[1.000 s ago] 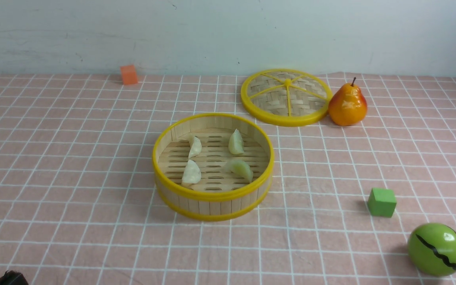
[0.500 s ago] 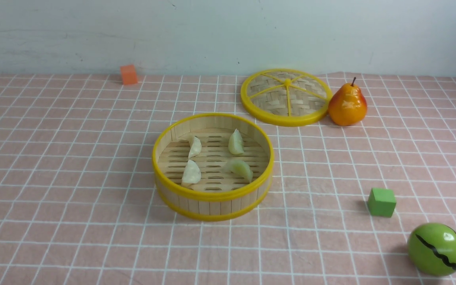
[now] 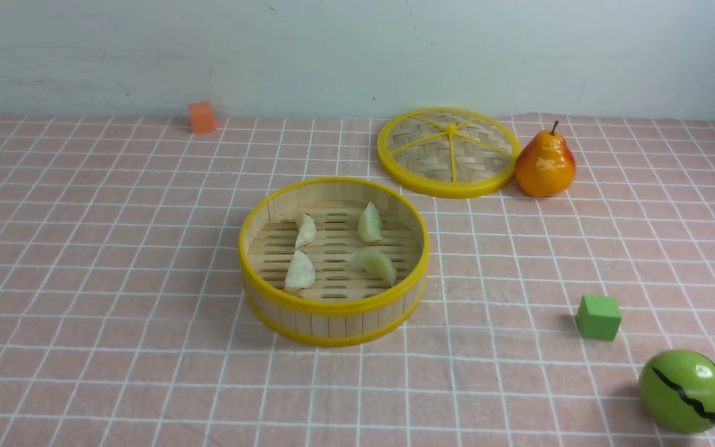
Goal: Put the dumplings into the steamer on the table with the pink tablecloth.
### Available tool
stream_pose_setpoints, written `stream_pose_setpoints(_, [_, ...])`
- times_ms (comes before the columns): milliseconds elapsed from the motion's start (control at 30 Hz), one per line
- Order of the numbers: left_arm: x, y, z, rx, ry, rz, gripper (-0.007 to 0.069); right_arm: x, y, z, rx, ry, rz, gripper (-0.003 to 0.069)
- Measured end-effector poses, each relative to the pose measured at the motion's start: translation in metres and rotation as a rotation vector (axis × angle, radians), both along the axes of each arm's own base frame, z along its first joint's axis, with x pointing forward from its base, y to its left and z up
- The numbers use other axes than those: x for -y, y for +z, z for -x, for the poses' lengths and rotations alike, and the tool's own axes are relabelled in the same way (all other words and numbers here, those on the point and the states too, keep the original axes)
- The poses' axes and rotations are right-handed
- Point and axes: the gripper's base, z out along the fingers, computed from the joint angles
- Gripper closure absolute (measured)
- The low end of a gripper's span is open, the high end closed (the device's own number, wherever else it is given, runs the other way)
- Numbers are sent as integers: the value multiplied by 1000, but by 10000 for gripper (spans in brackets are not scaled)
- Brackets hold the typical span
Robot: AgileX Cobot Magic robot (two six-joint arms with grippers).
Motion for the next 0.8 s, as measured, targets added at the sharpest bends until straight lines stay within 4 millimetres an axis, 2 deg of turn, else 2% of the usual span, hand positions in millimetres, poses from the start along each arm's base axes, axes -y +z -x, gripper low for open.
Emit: stream_pose_setpoints(800, [0,0,0,0,0,0,638,0,0,0,0,0,0,578])
